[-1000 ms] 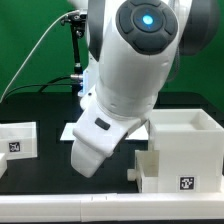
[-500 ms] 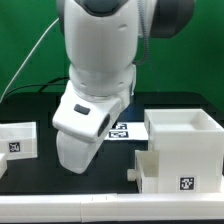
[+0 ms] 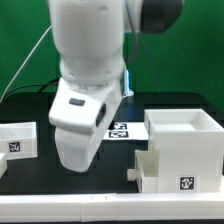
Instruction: Assemble drawer
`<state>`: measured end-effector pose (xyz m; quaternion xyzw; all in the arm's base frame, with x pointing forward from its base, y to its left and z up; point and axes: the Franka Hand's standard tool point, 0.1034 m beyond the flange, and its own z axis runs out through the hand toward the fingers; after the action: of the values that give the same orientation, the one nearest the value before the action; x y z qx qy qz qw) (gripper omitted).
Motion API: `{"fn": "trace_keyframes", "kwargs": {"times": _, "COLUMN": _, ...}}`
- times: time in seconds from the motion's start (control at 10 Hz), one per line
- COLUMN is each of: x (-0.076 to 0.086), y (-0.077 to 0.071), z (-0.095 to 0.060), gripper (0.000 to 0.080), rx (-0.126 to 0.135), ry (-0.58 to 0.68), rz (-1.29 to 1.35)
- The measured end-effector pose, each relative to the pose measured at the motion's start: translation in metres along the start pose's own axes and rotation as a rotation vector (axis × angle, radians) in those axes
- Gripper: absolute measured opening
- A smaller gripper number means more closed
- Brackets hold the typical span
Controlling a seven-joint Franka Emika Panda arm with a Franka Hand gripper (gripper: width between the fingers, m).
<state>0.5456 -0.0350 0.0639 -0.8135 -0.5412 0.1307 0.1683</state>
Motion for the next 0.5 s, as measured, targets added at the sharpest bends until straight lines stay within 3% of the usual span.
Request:
{"fn": "trace_keyframes", "kwargs": {"times": 0.4, "x": -0.0017, "y": -0.0028, "z": 0.002, "gripper": 0.0649, "rx": 0.0, "ry": -0.001, "rz": 0.0}}
{"fn": "trace_keyframes", "kwargs": {"times": 0.5, "x": -0.0011, "y": -0.0002, "z": 0.0031, "gripper": 0.0649, "rx": -0.01, "ry": 0.014, "rz": -0.021}}
